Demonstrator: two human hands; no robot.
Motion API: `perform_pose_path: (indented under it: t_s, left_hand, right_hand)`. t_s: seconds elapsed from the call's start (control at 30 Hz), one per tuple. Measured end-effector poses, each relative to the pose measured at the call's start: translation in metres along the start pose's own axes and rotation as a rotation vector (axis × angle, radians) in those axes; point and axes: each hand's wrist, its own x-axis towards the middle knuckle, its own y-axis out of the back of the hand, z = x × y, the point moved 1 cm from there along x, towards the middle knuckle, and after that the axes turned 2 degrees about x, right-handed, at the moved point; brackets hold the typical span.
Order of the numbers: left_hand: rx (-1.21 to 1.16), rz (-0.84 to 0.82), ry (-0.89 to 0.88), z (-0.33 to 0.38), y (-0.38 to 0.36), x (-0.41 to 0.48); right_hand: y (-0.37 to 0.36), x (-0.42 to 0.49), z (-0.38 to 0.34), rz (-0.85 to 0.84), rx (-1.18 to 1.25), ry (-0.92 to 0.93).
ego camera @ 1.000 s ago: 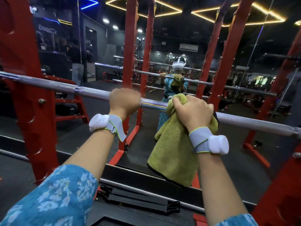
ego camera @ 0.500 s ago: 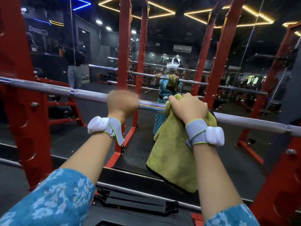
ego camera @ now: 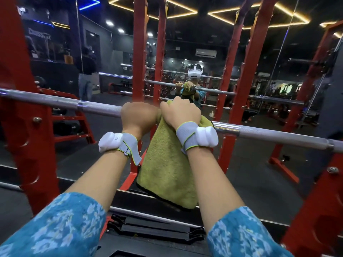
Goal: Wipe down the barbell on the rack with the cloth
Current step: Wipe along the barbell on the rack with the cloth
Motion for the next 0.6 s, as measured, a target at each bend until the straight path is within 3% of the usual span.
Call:
perform_pose_path:
  t_s: [0.17, 0.27, 0.33, 0.47, 0.6]
  left_hand:
    - [-0.023, -0.024, 0.01, 0.001, 0.002, 0.001]
    - [-0.064, -0.06, 0.029, 0.0, 0.006, 0.0]
    - [-0.101, -0.081, 0.038, -0.001, 0.006, 0.0]
    - [-0.118, -0.147, 0.035, -0.001, 0.008, -0.001]
    - [-0.086, -0.205, 0.049, 0.0, 0.011, 0.0]
  right_hand:
    - [0.001, 0.013, -0.01, -0.103, 0.108, -0.052]
    - [-0.003, 0.01, -0.009, -0.075, 0.137, -0.056]
    - [-0.011, 0.001, -0.007, 0.038, 0.083, 0.002]
    - [-0.036, -0.023, 0.001, 0.431, -0.054, 0.13]
    - [-0.05, -0.029, 0.024, 0.539, -0.117, 0.252]
